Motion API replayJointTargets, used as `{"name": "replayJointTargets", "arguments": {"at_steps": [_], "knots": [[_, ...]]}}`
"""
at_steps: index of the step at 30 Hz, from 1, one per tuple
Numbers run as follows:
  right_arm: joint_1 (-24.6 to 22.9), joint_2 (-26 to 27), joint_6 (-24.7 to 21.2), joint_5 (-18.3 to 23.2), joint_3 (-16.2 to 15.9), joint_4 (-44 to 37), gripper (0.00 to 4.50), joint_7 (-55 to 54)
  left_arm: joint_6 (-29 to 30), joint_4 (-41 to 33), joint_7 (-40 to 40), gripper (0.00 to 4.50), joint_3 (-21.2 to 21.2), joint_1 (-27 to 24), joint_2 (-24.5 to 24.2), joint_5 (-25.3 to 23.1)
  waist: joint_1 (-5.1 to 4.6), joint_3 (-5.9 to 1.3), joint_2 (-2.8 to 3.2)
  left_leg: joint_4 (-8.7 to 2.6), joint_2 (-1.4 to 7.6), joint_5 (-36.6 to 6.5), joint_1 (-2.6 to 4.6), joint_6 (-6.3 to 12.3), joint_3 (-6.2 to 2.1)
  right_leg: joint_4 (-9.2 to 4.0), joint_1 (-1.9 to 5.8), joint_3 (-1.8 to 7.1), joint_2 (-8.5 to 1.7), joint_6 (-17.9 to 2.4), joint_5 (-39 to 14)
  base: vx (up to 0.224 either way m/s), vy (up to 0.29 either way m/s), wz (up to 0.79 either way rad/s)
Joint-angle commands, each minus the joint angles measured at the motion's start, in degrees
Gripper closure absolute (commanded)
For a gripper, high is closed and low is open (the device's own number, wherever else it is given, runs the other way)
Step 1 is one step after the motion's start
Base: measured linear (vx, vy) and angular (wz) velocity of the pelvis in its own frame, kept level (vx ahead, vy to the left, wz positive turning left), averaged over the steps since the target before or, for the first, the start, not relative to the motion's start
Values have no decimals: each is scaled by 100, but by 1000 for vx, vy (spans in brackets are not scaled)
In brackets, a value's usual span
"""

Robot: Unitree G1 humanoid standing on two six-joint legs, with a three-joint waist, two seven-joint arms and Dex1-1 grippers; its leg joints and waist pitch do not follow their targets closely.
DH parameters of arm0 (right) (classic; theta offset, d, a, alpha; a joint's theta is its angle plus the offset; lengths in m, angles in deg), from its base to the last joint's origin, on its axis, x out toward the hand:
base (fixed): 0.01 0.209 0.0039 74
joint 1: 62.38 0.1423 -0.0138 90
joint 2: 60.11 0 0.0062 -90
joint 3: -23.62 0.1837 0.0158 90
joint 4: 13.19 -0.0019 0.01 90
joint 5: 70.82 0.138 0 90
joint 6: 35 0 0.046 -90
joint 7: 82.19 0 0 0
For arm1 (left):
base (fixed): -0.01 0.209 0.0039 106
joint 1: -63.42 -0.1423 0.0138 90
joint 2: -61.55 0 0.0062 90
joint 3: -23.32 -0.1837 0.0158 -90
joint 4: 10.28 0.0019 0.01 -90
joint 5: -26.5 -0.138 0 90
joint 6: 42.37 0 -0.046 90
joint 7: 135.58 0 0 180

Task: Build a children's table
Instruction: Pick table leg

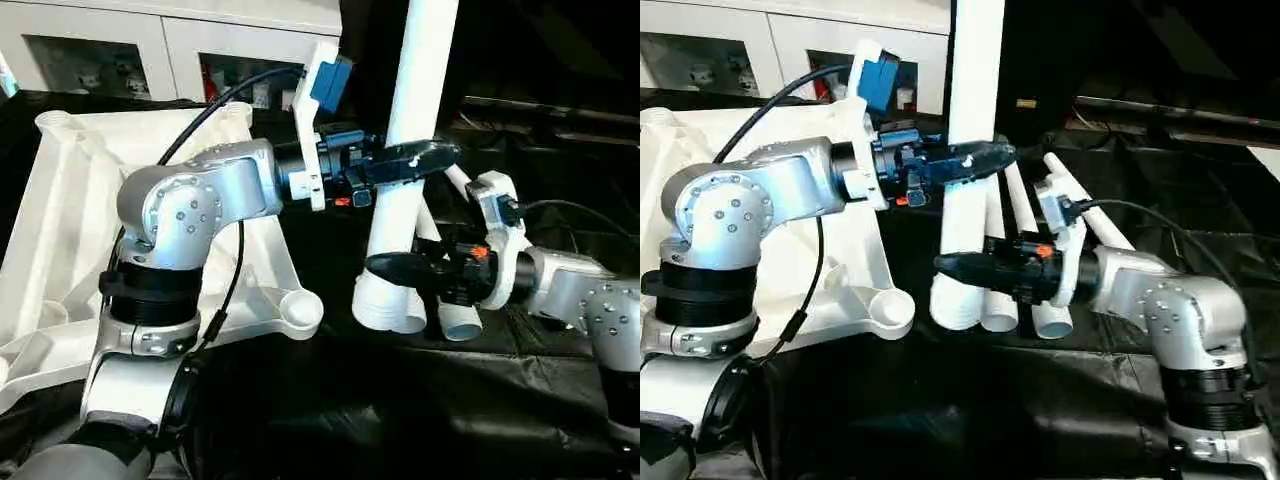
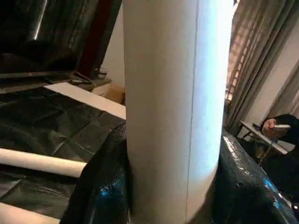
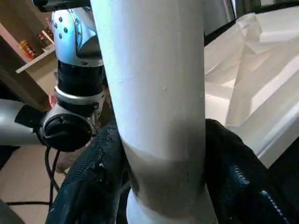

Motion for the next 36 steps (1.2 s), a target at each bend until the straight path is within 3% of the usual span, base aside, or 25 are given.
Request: {"name": "replayJointTargets", "arguments": {"at_steps": [1,4,5,6,11,13,14,17,20,22,26,29,30,36], "knots": [[63,18,70,-127,13,85,245,-230,-21,-124,57,266,-119,106,80,126,-6,-441,2,-322,362,-555,115,21,-122,-480,295,375,-595,-796,-884,0,0,0],[90,124,148,-184,12,85,248,-386,-42,-175,-86,266,-89,37,108,94,-16,-443,4,-327,369,-576,112,-5,-128,-472,297,372,-597,-799,-888,0,0,0],[92,135,169,-204,7,83,248,-407,-62,-188,-124,210,-96,22,111,62,-16,-444,0,-326,370,-574,115,-13,-128,-473,295,372,-596,-798,-879,0,0,0],[97,162,253,-298,-4,99,249,-492,-171,-156,-421,196,-146,1,144,-206,-12,-446,5,-325,369,-575,118,-13,-127,-469,295,375,-593,-800,-852,0,0,0],[137,271,460,-513,0,192,253,-787,-239,-145,-1163,160,-232,-95,247,-733,-22,-444,37,-333,380,-672,126,-94,-137,-473,295,380,-596,-754,-857,0,0,0],[153,314,507,-561,4,229,256,-889,-212,-108,-1500,149,-214,-94,319,-888,-27,-445,19,-330,376,-672,121,-96,-137,-480,303,382,-597,-741,-862,0,0,0],[151,322,520,-575,-3,234,257,-905,-220,-65,-1597,196,-130,-87,391,-860,-24,-447,15,-326,369,-657,109,-92,-136,-478,314,380,-602,-739,-862,0,0,0],[123,318,550,-656,-62,224,257,-925,-289,157,-2027,194,169,4,631,-846,-18,-454,26,-315,366,-618,112,-60,-139,-480,314,375,-591,-755,-760,0,0,0],[122,318,593,-702,-87,243,259,-979,-370,293,-2204,248,347,63,734,-841,-19,-455,22,-312,356,-597,109,4,-138,-484,316,374,-586,-764,-689,0,0,0],[130,324,594,-701,-81,253,259,-994,-390,308,-2221,233,389,78,757,-826,-17,-457,20,-309,357,-611,112,7,-135,-481,314,375,-585,-777,-694,0,0,0],[146,321,618,-726,-97,269,260,-975,-357,230,-2228,257,413,64,819,-744,-19,-451,17,-312,361,-629,113,23,-135,-485,311,375,-591,-793,-713,0,0,0],[148,293,709,-836,-181,249,260,-951,-458,104,-2015,265,187,2,733,-816,-21,-449,11,-315,362,-633,111,22,-138,-489,309,374,-590,-762,-768,0,0,0],[150,295,690,-817,-173,253,204,-945,-471,81,-1963,266,141,-7,714,-824,-21,-448,15,-319,366,-646,114,16,-140,-491,307,375,-593,-745,-807,0,0,0],[219,184,586,-791,-238,298,148,-850,-462,-99,-1678,266,-133,-39,600,-809,-28,-443,6,-321,372,-621,117,16,-138,-480,302,376,-592,-761,-800,0,0,0]]}}
